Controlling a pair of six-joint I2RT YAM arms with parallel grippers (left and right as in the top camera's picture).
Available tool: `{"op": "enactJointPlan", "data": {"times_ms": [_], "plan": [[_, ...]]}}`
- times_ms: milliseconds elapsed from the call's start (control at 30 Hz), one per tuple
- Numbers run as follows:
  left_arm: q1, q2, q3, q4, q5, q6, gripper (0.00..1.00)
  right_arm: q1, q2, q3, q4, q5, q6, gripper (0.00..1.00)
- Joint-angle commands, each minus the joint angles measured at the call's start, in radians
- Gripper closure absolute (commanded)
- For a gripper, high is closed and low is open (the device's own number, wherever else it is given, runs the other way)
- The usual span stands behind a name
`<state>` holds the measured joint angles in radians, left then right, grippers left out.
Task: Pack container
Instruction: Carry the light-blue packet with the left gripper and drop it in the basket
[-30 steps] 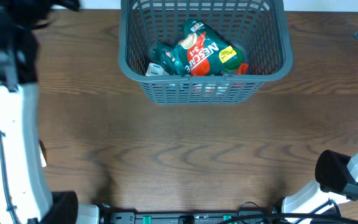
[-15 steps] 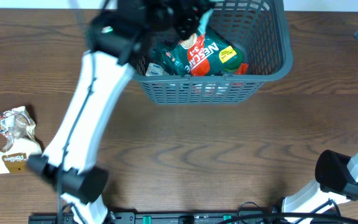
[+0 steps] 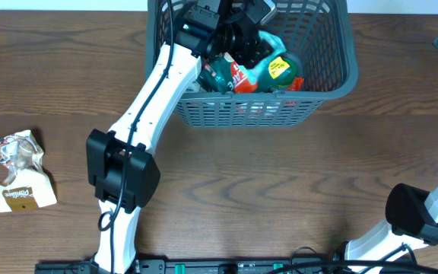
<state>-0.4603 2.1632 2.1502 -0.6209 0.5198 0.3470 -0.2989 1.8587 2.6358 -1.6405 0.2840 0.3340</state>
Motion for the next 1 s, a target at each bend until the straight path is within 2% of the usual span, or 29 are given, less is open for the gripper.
{"op": "enactJointPlan", "data": {"times_ms": [0, 133, 200, 400, 500, 600, 767, 800, 967], "plan": [[0.001, -0.059, 0.011, 0.006, 0.003, -0.021, 0.01, -0.001, 0.005, 0.001, -0.002, 0.003, 0.017, 0.01], [0.001, -0.14, 0.012, 0.006, -0.022, -0.033, 0.01, -0.001, 0.005, 0.001, -0.002, 0.003, 0.017, 0.01], [0.001, -0.199, 0.012, 0.006, -0.124, -0.047, 0.01, -0.001, 0.005, 0.001, -0.002, 0.003, 0.017, 0.01], [0.036, -0.393, 0.012, -0.029, -0.603, -0.123, 0.01, -0.001, 0.005, 0.001, -0.002, 0.003, 0.017, 0.01], [0.093, -0.479, 0.012, -0.132, -0.9, -0.248, 0.01, -0.001, 0.005, 0.001, -0.002, 0.003, 0.017, 0.01], [0.187, -0.544, 0.012, -0.301, -1.083, -0.42, 0.01, -0.001, 0.005, 0.001, -0.002, 0.003, 0.017, 0.01], [0.423, -0.586, 0.012, -0.619, -1.11, -0.78, 0.01, -0.001, 0.005, 0.001, -0.002, 0.003, 0.017, 0.01], [0.465, -0.583, 0.012, -0.673, -1.107, -0.823, 0.01, -0.001, 0.005, 0.001, -0.002, 0.003, 0.017, 0.01], [0.639, -0.543, -0.015, -0.832, -1.077, -0.844, 0.01, -0.001, 0.005, 0.001, -0.002, 0.003, 0.017, 0.01]]}}
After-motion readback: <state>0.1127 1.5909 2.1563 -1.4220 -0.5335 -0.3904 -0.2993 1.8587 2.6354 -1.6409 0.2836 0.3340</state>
